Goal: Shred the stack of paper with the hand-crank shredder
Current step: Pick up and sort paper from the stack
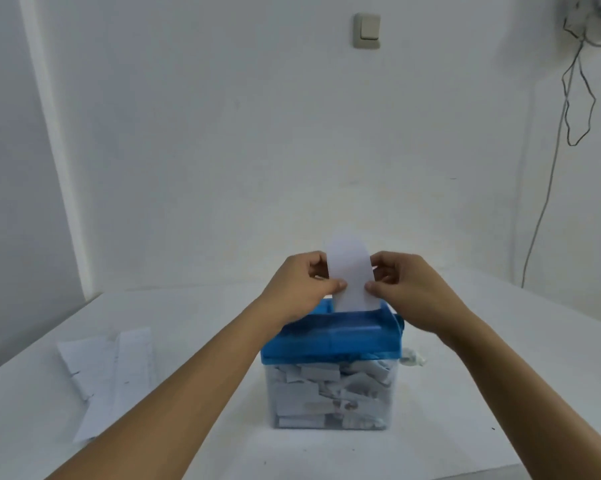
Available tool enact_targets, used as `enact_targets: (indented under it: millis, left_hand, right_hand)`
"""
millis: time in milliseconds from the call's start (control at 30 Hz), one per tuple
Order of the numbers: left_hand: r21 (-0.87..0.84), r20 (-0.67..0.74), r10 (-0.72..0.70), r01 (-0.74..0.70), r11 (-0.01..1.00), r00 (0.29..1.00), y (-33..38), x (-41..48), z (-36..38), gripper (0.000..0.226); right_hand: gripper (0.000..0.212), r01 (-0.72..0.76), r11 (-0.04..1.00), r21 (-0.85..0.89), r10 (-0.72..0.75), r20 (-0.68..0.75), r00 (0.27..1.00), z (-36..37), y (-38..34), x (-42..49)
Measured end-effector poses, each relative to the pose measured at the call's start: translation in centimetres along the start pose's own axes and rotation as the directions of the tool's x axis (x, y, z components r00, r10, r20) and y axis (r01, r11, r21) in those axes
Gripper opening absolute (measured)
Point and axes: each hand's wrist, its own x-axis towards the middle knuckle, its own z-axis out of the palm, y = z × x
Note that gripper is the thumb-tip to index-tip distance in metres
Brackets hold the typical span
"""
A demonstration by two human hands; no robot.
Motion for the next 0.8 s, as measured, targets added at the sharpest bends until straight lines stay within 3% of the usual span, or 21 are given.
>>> enact_targets:
  millis: [233,500,667,800]
  left_hand:
    - [0.100,0.003,0.017,-0.017,0.995,1.000,-0.9,-0.5,0.0,0.042]
    - [0.179,0.055,0.050,-0.059,0.982,0.997,-1.3,-0.8,0.1,0.037]
    - [0.191,0.061,0.053,-0.064,0.979,0.997,-1.5,-0.8,-0.1,0.034]
    - [0.187,0.064,0.060,-0.071,0.980,0.996,-1.6,-0.8,-0.1,0.018]
  right_hand:
    - [0.020,0.030,0.998,-0.062,-0.031,-0.020,0.999,-0.1,1.5,-0.9]
    - [0.020,0.045,0.985,-0.166,-0.050,-0.026,0.998,0.3,1.4,-1.3]
    - [0.016,0.030,0.992,-0.121,-0.038,-0.063,0.997,0.1,1.7,-1.4]
    - [0.017,0.036,0.991,-0.128,-0.049,-0.102,0.994,0.4,1.7,-1.5]
